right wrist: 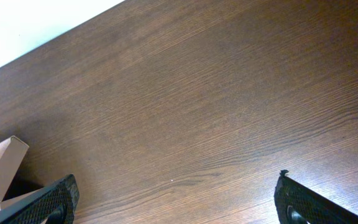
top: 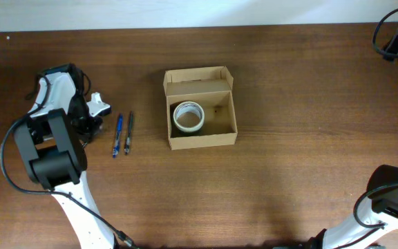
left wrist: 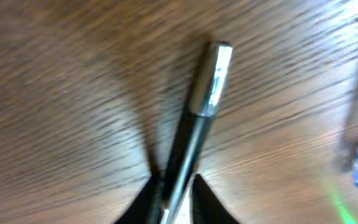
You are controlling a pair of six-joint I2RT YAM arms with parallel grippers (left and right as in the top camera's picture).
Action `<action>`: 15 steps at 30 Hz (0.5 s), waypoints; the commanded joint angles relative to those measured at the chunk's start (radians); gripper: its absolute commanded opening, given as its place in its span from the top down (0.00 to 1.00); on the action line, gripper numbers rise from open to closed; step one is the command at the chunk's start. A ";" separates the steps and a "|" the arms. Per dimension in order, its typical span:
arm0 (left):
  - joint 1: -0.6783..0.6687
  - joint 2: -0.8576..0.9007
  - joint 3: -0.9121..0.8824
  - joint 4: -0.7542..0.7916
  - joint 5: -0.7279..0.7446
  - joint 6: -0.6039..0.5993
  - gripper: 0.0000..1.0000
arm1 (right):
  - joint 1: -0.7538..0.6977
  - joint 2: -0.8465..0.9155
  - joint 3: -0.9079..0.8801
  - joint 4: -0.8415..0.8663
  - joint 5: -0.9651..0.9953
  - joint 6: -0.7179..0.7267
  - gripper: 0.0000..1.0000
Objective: Pack container
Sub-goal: 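Lower the left gripper onto the leftmost black pen and grasp it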
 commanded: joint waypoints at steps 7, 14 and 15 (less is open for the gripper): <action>0.007 0.036 -0.024 0.056 0.038 0.034 0.55 | -0.004 -0.011 -0.008 0.003 -0.012 -0.002 0.01; 0.005 0.036 -0.024 0.132 0.055 -0.131 0.55 | -0.004 -0.011 -0.008 0.003 -0.012 -0.002 0.01; 0.005 0.036 -0.026 0.127 0.085 -0.142 0.56 | -0.004 -0.011 -0.008 0.003 -0.012 -0.002 0.01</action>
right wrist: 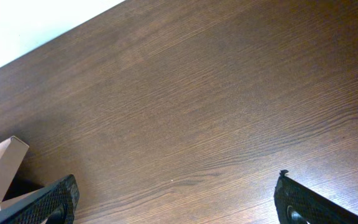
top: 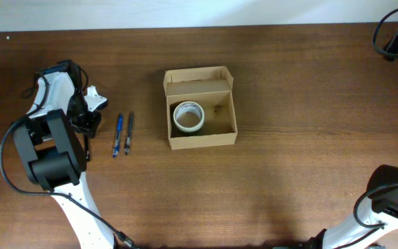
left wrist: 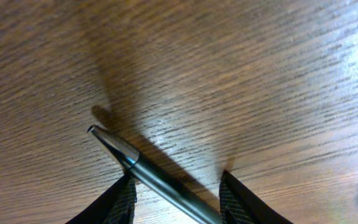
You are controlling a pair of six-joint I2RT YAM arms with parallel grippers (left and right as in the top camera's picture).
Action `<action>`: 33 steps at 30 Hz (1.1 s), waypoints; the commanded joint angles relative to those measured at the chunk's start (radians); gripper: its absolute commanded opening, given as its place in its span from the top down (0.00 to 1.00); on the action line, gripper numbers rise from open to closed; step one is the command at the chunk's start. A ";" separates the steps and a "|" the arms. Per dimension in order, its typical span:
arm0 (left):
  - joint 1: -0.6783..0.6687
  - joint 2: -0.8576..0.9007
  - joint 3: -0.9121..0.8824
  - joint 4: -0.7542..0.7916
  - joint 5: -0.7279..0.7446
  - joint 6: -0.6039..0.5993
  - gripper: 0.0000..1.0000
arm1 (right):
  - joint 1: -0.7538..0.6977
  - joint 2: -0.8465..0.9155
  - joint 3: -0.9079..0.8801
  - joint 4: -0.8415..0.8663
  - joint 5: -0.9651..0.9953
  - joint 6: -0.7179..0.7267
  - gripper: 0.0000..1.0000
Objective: Pack container
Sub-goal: 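Lower the left gripper onto the leftmost black pen and grasp it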
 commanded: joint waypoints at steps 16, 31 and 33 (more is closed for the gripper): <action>0.003 0.046 -0.136 0.084 0.119 -0.420 0.66 | -0.004 -0.011 -0.008 0.003 -0.012 -0.002 0.01; 0.003 0.046 -0.145 0.103 0.113 -0.232 0.85 | -0.004 -0.011 -0.008 0.003 -0.012 -0.002 0.01; 0.003 0.046 -0.145 0.100 0.113 -0.194 0.87 | -0.004 -0.011 -0.008 0.003 -0.012 -0.002 0.01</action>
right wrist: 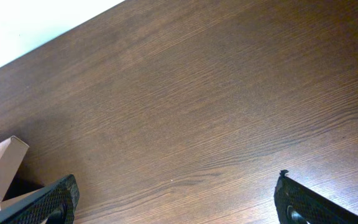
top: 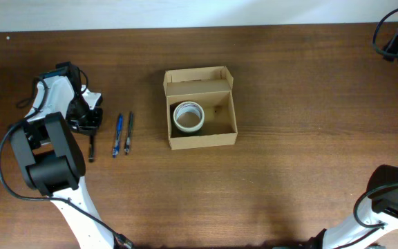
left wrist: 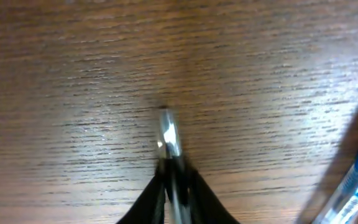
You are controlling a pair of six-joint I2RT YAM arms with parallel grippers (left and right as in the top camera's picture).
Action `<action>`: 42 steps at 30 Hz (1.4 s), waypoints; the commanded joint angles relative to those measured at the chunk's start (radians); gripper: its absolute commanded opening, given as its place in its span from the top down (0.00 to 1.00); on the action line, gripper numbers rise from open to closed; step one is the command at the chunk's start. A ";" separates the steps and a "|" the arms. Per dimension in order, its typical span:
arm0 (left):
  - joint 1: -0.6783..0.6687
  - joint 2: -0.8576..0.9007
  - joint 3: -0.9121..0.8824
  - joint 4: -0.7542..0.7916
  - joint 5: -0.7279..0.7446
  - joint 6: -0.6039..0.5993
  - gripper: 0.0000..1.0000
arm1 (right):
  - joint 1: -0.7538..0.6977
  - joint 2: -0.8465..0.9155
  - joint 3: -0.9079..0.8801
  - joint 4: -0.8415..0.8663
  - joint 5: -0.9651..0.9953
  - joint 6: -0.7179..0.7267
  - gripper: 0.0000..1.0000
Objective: Pack container
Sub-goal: 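Lower the left gripper onto the leftmost black pen and grasp it, then carry the black pen with the left gripper into the box and release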
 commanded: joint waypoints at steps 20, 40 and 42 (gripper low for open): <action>-0.045 0.075 0.459 -0.254 0.031 0.029 0.98 | -0.004 -0.011 -0.008 0.003 -0.012 -0.003 0.01; -0.570 0.058 1.135 -0.568 0.266 0.416 0.98 | -0.004 -0.011 -0.008 0.002 -0.012 -0.003 0.01; -0.638 0.058 1.101 -0.568 0.246 0.420 0.98 | -0.004 -0.011 -0.008 0.003 -0.012 -0.003 0.01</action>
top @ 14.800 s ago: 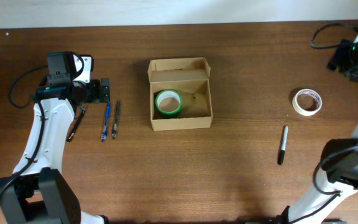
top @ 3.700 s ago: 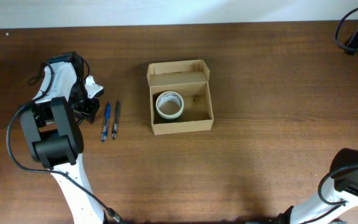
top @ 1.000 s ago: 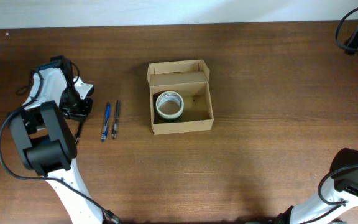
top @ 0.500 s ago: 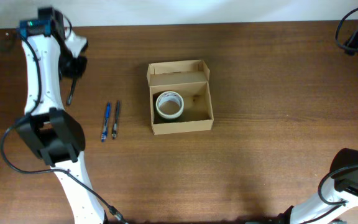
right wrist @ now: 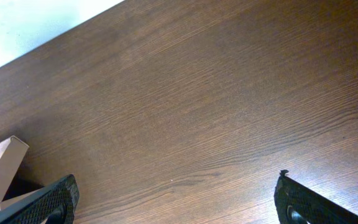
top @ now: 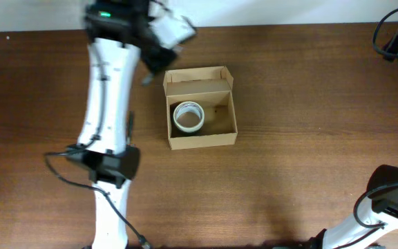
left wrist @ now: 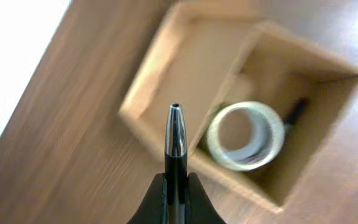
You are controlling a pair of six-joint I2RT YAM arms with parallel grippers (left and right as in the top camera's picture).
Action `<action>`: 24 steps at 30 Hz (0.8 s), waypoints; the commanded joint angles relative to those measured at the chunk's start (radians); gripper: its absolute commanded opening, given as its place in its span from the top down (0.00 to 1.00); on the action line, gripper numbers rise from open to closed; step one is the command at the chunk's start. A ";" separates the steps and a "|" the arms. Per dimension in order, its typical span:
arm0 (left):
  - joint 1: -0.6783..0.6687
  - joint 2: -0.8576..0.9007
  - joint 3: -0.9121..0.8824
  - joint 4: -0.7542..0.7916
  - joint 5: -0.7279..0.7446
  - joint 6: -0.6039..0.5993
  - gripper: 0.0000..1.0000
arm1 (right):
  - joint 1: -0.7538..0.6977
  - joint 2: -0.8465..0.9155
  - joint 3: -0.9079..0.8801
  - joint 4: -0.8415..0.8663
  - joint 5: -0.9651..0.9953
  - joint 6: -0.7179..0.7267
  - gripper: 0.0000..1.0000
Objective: Pack container
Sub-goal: 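Carry the black pen with the left gripper into the box and release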
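An open cardboard box [top: 202, 144] stands mid-table with a roll of tape [top: 188, 116] inside. My left gripper [top: 150, 69] hangs high beside the box's back left corner, shut on a dark pen with a silver tip [left wrist: 174, 134]. The left wrist view looks down past the pen onto the box [left wrist: 166, 74] and the tape roll [left wrist: 246, 135]. A small dark thing [left wrist: 297, 109] lies in the box beside the roll. My right gripper [right wrist: 176, 205] is open over bare table at the far right, holding nothing.
My raised left arm [top: 106, 104] crosses the table left of the box and covers most of the spot where pens lie; only a sliver of a black pen [top: 129, 124] shows beside it. A box flap corner shows in the right wrist view.
My left gripper was low on the table at the far left, shut on the pen. Now it is high beside the box's back left corner with the pen in it. The right arm has not moved.
My left gripper was shut on the dark pen on the table left of the blue and black pens. Then its jaws stood open with the pen lying between them. Then it was shut on the pen again, and now holds it raised by the box.
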 commanded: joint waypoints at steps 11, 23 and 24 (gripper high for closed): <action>-0.254 -0.007 -0.389 -0.002 -0.130 0.149 0.98 | -0.004 -0.011 -0.008 0.003 -0.012 -0.002 0.01; -0.256 -0.006 -0.545 0.071 -0.053 0.138 0.98 | -0.004 -0.011 -0.008 0.003 -0.012 -0.002 0.01; -0.256 -0.006 -0.547 0.073 -0.049 0.138 0.98 | -0.004 -0.011 -0.008 0.003 -0.012 -0.002 0.01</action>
